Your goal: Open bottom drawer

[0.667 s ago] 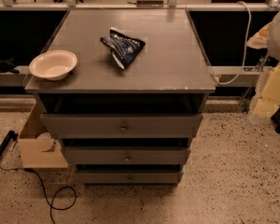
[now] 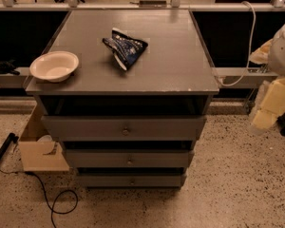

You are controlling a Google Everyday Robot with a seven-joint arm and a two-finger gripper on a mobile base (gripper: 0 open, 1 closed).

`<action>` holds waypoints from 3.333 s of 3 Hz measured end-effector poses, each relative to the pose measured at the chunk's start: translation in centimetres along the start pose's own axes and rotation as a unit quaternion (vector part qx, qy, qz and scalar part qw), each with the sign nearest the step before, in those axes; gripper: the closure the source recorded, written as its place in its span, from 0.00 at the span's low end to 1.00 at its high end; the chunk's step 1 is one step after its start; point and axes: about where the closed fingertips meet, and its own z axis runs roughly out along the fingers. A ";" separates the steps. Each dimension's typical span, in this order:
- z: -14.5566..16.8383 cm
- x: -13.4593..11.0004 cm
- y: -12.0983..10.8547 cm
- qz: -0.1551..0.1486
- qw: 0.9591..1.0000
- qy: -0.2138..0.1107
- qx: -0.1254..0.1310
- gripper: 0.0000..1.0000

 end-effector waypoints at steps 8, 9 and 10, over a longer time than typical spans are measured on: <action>17.4 1.4 11.5 0.068 0.974 -0.076 -0.202 0.00; 19.5 1.9 12.2 0.090 0.963 -0.116 -0.224 0.00; 20.1 2.0 13.0 0.097 0.956 -0.146 -0.234 0.00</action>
Offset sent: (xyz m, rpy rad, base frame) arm -0.0603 0.0377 -0.1374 0.0622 0.2928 0.0451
